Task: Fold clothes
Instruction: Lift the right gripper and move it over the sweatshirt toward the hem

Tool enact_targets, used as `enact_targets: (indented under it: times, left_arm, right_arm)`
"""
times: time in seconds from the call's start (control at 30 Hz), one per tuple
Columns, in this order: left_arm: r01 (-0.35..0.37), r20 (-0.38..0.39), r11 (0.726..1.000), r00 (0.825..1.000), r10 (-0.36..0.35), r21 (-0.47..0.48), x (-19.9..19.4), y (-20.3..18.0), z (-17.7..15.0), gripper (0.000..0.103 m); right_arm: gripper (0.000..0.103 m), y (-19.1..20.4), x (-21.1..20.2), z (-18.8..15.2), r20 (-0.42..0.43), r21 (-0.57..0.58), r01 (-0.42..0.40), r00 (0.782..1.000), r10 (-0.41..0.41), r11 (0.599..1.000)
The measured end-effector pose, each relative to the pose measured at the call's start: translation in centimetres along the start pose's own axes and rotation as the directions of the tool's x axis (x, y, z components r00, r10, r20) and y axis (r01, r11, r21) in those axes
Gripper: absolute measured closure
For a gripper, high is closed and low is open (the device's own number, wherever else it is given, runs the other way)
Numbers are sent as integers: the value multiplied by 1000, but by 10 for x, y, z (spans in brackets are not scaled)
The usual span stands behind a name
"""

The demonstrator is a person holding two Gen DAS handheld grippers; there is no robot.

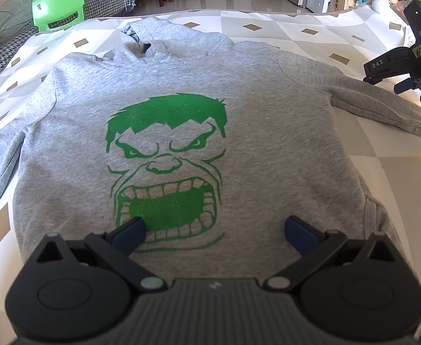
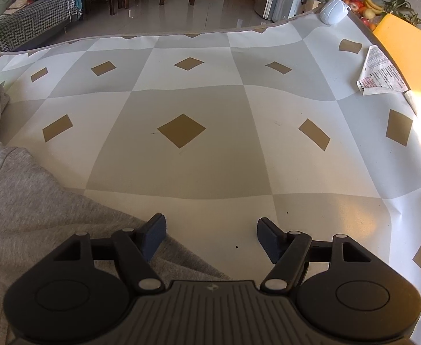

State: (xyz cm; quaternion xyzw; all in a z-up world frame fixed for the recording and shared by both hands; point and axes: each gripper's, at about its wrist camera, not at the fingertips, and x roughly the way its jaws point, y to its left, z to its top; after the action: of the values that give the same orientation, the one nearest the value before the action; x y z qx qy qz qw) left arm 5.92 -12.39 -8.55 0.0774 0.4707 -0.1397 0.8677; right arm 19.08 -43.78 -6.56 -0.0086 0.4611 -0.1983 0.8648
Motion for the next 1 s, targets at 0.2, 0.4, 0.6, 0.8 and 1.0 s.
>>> enact_targets:
  times: [0.2,0.4,0.6,0.8,1.0]
  left_arm:
    - [-2,-1,1000,1000,2,-2,0,0,0,0]
    - [-5,0,1000,1000,5,-6,0,-1,0,0]
    - [-6,1,1000,1000,6,-7,1,-1,0,0]
    - [-2,5,1000,1000,2,-1,1,-1,0,0]
    - [6,11,1000,1000,-6,11,3,-1,2,0]
  right_arm:
    - [38,0,-10,6,7,3,-9,1000,9,1000]
    - [38,17,-24,11,18,-6,-223,975,223,975]
    - [38,46,-18,6,-31,-74,-274,962,272,959]
    - [35,53,-8,3,-10,-85,-232,973,232,969]
    - [34,60,-6,7,37,-105,-176,983,180,979]
